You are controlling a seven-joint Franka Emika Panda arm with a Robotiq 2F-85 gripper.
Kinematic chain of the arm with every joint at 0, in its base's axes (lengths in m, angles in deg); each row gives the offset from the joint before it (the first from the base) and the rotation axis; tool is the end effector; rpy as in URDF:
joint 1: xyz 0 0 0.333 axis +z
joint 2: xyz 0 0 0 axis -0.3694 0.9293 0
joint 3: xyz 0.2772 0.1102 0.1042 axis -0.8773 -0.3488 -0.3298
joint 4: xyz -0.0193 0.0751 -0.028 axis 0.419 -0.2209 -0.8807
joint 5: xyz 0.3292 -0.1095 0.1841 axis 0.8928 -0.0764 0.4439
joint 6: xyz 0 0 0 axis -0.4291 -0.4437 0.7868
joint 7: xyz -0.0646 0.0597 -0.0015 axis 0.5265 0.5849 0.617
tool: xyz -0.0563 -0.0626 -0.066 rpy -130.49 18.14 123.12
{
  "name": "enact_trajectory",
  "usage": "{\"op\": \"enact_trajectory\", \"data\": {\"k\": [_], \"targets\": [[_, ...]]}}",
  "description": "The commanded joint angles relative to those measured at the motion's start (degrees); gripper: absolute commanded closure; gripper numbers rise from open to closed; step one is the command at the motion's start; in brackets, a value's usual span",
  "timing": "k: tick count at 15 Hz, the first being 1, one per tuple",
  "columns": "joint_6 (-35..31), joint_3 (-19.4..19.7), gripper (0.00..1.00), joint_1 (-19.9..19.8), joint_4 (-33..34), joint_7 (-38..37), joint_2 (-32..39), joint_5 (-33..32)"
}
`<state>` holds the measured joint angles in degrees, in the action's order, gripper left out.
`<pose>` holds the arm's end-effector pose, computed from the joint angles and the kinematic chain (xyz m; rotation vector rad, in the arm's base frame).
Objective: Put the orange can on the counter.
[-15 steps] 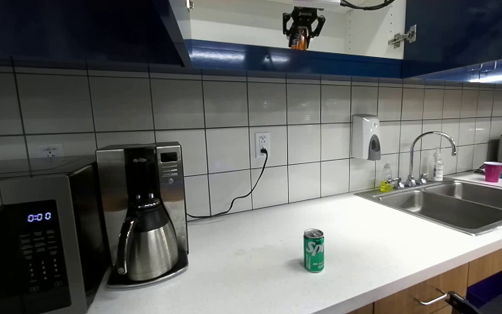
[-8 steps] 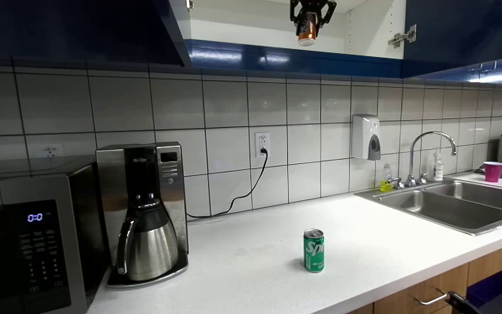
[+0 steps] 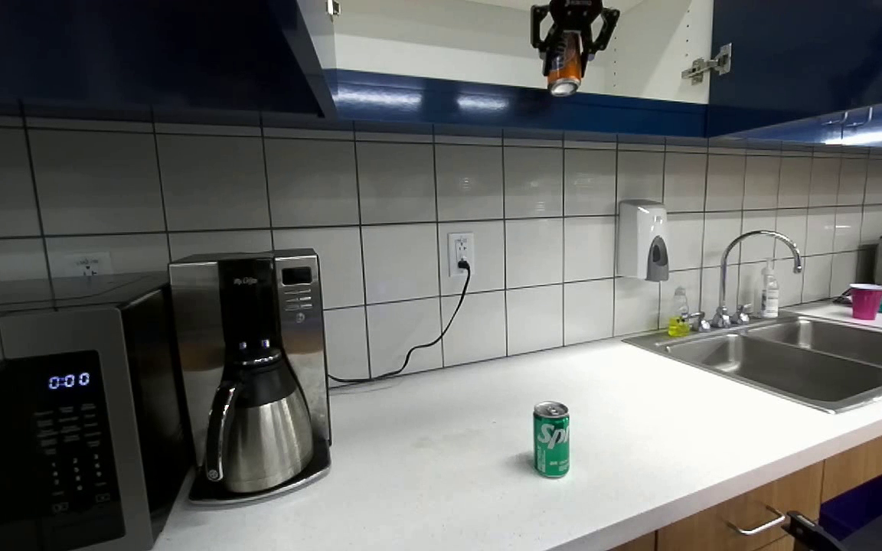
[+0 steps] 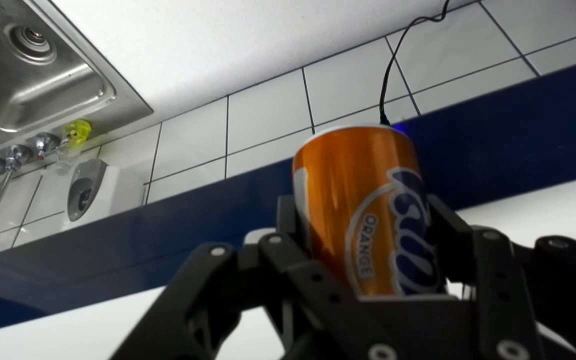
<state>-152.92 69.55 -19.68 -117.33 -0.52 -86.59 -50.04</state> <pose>0.4764 -0.0042 0.7876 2.8977 -0.5350 0.8653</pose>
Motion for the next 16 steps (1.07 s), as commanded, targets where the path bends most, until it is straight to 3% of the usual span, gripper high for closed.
{"op": "enact_trajectory", "data": {"k": [1, 11, 16], "targets": [[0.31, -0.41, 0.62, -2.25, -7.07, 1.24, -4.24, 2.44], [-0.61, 0.27, 0.62, -5.19, -21.8, 1.15, -4.1, 2.32], [-6.51, 0.27, 0.62, -5.22, -27.48, 1.3, -4.11, 2.1]]}}
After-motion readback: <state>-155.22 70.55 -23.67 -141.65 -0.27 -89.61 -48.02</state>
